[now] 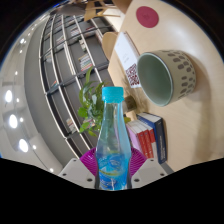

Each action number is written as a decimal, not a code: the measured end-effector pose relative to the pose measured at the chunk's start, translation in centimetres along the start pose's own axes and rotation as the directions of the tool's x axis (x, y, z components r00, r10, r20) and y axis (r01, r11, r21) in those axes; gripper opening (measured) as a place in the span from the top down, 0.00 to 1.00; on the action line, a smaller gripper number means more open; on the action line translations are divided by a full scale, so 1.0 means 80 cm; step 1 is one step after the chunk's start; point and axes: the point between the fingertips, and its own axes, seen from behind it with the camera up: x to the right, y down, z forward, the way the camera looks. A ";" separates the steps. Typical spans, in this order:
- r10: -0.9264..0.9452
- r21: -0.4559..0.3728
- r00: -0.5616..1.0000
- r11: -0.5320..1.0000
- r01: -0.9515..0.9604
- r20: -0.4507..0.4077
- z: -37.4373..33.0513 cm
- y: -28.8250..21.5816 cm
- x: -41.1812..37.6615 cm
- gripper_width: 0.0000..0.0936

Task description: Pour water

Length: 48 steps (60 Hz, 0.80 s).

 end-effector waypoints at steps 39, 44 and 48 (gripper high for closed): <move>-0.152 0.032 0.988 0.988 0.152 -0.002 -0.006 -0.043 -0.066 0.59; -0.443 0.047 0.896 0.896 0.442 0.028 -0.015 -0.043 -0.113 0.58; -0.646 0.078 0.763 0.763 0.642 0.034 -0.028 -0.049 -0.155 0.57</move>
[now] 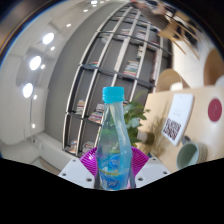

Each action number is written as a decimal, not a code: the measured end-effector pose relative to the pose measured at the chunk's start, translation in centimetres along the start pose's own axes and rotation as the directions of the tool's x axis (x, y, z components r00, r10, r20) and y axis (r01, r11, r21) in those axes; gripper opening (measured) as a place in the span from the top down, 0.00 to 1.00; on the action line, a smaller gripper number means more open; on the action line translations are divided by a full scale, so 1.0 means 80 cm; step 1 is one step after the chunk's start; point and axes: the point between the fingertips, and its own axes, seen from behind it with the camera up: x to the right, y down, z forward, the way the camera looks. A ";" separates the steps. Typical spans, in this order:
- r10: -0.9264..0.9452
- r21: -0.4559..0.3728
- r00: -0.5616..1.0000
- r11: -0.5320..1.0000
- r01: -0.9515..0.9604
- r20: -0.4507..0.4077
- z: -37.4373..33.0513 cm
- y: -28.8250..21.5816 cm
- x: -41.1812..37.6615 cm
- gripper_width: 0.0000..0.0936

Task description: Pour water

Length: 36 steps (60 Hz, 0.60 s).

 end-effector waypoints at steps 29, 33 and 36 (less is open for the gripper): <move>-0.921 -0.187 0.346 0.378 0.907 -0.181 -0.026 -0.169 0.177 0.52; -0.931 -0.235 0.313 0.352 0.906 -0.186 -0.031 -0.173 0.226 0.52; -0.935 -0.255 0.304 0.344 0.904 -0.183 -0.032 -0.176 0.249 0.52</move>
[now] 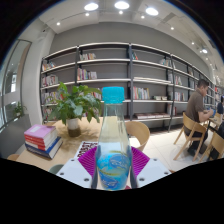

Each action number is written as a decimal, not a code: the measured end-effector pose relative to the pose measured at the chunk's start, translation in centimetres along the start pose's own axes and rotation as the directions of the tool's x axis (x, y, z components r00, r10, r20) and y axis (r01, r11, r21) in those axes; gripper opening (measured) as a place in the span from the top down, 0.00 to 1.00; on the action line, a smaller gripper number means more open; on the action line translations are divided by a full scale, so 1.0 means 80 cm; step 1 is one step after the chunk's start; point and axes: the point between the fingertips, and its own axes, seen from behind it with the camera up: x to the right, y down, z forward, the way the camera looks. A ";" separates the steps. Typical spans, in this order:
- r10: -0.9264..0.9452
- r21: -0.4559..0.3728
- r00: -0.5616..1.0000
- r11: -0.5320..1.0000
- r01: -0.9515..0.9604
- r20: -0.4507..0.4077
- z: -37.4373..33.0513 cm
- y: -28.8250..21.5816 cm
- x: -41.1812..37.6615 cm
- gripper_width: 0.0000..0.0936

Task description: Pour water

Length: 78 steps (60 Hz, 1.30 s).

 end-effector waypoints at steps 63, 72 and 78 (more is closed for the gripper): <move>-0.042 -0.276 0.999 0.961 0.033 -0.028 -0.191 0.201 -0.068 0.20; -0.041 -0.299 0.999 0.953 0.045 0.021 -0.287 0.201 -0.152 0.19; -0.030 -0.296 0.999 0.954 0.042 0.044 -0.344 0.178 -0.204 0.19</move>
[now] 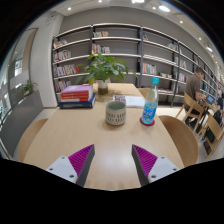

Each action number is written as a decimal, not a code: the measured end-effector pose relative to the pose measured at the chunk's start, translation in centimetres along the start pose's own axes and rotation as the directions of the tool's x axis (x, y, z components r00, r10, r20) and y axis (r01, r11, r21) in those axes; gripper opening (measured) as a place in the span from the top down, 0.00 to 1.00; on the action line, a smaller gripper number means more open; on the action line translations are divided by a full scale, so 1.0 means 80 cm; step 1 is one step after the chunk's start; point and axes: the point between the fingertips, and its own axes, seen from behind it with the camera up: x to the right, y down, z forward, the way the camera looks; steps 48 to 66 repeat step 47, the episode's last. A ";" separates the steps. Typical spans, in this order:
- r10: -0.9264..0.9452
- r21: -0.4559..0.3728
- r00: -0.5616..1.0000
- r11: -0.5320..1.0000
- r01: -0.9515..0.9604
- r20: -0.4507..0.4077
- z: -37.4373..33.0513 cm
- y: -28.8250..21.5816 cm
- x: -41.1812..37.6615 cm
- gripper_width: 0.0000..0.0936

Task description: Pour water

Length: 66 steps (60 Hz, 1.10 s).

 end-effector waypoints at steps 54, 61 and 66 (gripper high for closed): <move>-0.029 0.113 0.998 0.993 0.023 0.052 -0.198 -0.079 -0.144 0.19; -0.029 0.113 0.998 0.993 0.023 0.052 -0.198 -0.079 -0.144 0.19; -0.029 0.113 0.998 0.993 0.023 0.052 -0.198 -0.079 -0.144 0.19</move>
